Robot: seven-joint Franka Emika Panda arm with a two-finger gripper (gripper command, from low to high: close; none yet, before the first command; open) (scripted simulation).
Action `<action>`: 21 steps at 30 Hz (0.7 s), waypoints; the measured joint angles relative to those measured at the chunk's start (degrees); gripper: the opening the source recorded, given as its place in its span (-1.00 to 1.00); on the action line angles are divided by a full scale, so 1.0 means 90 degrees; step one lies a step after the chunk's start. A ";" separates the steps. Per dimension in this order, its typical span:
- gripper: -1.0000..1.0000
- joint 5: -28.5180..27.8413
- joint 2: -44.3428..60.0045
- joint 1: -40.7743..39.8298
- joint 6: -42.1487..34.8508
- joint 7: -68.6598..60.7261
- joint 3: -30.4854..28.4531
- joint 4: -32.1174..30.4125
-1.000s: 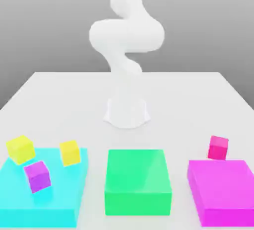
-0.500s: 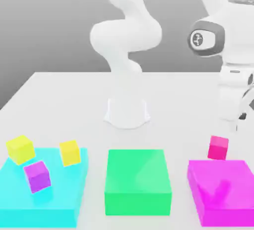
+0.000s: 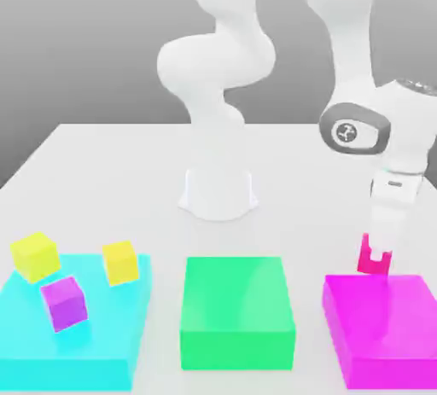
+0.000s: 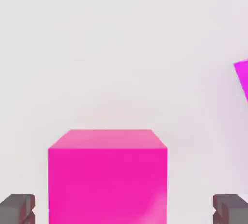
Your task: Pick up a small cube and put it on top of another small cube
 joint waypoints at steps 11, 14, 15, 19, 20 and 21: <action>-1.00 -0.0430 0.0583 0.0327 0.0742 0.0314 -0.0477 0.0042; -1.00 -0.0445 0.0583 0.0327 0.0743 0.0329 -0.0476 0.0042; -1.00 -0.0459 0.0611 0.0329 0.0788 0.0337 -0.0486 0.0041; -1.00 -0.0400 0.0454 0.0278 0.0529 0.0300 -0.0397 0.0049; -1.00 -0.0361 0.0394 0.0256 0.0443 0.0273 -0.0359 0.0048; -1.00 -0.0316 0.0331 0.0228 0.0359 0.0240 -0.0314 0.0045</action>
